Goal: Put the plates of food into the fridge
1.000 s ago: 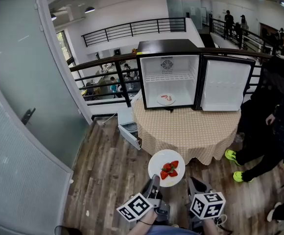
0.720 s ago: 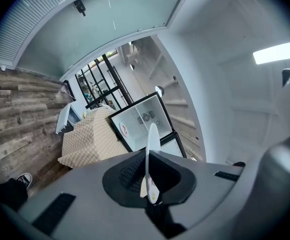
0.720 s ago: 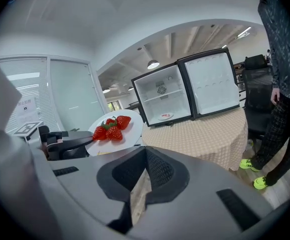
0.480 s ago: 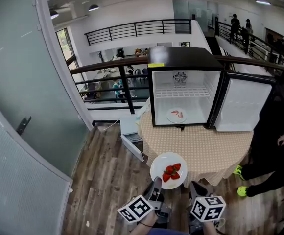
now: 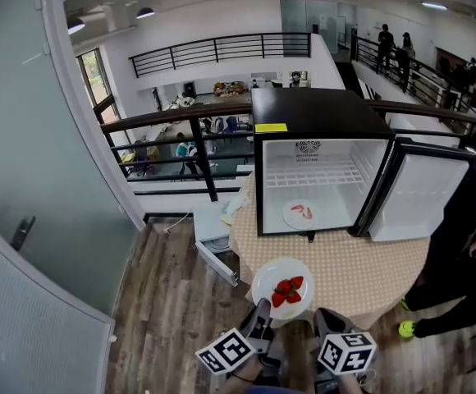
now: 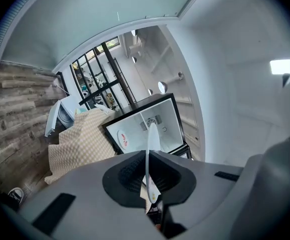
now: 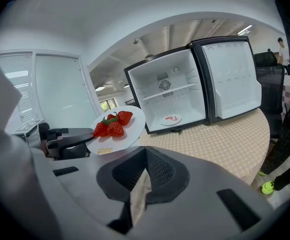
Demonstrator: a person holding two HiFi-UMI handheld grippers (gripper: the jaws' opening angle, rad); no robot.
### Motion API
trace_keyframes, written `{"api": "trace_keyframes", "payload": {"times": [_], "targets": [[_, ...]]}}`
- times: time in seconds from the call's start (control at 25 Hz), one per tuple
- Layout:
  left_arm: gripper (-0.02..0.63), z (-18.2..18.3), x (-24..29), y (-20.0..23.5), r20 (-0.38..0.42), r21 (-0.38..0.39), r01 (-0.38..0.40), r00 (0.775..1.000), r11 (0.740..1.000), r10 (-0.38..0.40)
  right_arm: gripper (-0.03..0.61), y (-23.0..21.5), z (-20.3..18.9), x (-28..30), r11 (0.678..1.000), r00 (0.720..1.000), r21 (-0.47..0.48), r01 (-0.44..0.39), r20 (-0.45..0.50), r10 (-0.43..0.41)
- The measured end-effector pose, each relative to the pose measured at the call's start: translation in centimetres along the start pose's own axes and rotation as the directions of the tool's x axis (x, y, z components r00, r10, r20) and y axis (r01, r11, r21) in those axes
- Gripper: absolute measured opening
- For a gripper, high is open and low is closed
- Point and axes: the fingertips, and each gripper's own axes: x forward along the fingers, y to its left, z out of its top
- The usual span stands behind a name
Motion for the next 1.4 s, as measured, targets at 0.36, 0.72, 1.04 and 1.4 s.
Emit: {"api": "trace_keyframes", "payload": {"times": [0.36,0.72,1.04,1.4], "targets": [[0.021,0.8,3.6,1.1,-0.091,-0.022,0.036,0.995,0.999,-0.038,0.015,-1.1,0.8,2.6,0.996,0.996,0.028,0.084,0.002,-0.084],[0.021,0.9,6.1,1.4,-0.119,-0.064,0.036,0.992,0.997,-0.043,0.015,-2.1,1.8,3.6,0.994,0.994,0.035,0.108,-0.023,-0.107],[0.021,2.6,9.6,1.3,-0.052,-0.09,0.021,0.998,0.996,-0.026,0.015,-4.3,5.8,7.1,0.998,0.998,0.011,0.06,-0.012,-0.06],[0.021,4.0,16.6,-1.2,0.029,-0.11,0.039,0.999,0.993,-0.036,0.015,-9.1,12.3,11.0,1.0,1.0,-0.028,0.006,0.003,-0.006]]}}
